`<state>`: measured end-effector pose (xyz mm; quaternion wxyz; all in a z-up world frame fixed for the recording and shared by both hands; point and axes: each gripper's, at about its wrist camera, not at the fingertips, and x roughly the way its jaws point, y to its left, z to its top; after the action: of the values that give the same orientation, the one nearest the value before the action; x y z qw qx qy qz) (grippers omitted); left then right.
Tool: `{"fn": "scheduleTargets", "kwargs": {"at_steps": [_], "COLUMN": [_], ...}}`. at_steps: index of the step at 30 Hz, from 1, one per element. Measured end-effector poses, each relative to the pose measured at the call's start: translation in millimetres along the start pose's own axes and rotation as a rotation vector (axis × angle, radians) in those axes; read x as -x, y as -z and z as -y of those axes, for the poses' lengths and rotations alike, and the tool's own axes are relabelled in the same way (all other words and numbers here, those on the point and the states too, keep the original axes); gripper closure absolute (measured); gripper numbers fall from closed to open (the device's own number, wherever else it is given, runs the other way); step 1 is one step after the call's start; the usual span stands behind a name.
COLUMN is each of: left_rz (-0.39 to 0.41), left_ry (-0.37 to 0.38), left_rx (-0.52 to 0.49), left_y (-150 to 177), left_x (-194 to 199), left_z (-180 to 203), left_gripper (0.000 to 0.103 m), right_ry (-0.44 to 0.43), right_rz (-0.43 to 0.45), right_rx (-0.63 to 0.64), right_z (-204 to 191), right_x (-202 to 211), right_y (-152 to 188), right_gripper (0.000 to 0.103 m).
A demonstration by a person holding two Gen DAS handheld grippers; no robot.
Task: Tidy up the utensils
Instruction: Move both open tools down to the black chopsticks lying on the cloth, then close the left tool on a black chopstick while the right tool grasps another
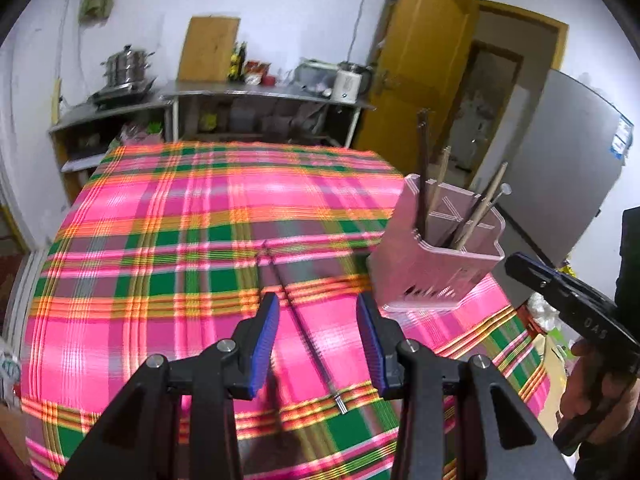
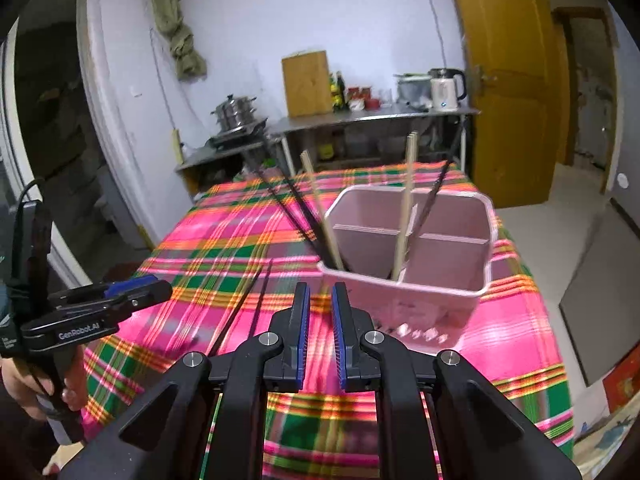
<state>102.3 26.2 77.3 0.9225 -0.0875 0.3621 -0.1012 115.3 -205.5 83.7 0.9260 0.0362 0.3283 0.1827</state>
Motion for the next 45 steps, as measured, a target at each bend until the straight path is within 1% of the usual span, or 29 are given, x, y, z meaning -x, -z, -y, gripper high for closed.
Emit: {"fn": "scheduleTargets", "kwargs": {"at_steps": [5, 9, 16, 22, 27, 29, 32, 38, 45], "left_rz": [-0.035, -0.077, -0.138, -0.169, -0.184, -0.181, -0.17, -0.152, -0.138], "left_ry": [-0.04, -0.062, -0.069, -0.081, -0.107, -0.101, -0.113, -0.149, -0.172], "left_rx": [0.022, 0.038, 0.052, 0.044, 0.054, 0.055, 0.049, 0.088, 0.135], "left_y": [14.3, 26.3, 29.3, 27.6, 30.3, 31.9, 32.3, 35.0, 44.1], "left_x": [-11.3, -29.0, -69.6, -99.7, -115.1, -115.7, -113.4, -104.2, -89.4], "left_z": [-14.7, -27.0, -36.0, -36.1, -42.1, -43.6, -45.4, -64.4, -88.1], "left_gripper": [0.061, 0.061, 0.064, 0.073, 0.085, 0.086, 0.092, 0.094, 0.094], "right_ry": [-0.028, -0.043, -0.044, -0.044, -0.054, -0.06, -0.066, -0.085, -0.094], "right_rz": [-0.052, -0.088, -0.129, -0.16, -0.183, -0.194, -0.207, -0.243, -0.286], "right_rx": [0.022, 0.034, 0.034, 0.04, 0.053, 0.062, 0.071, 0.097, 0.122], "right_z": [-14.4, -21.0, -22.4, -25.2, -32.5, -36.9, -42.1, -55.9, -68.7], "right_x": [-20.9, -33.8, -49.1, -61.3, -73.1, -80.1, -89.3, -115.0, -150.6], "right_y": [12.0, 21.1, 30.4, 33.8, 36.2, 36.5, 36.7, 35.7, 34.2], "right_gripper": [0.092, 0.092, 0.092, 0.092, 0.092, 0.092, 0.092, 0.092, 0.092]}}
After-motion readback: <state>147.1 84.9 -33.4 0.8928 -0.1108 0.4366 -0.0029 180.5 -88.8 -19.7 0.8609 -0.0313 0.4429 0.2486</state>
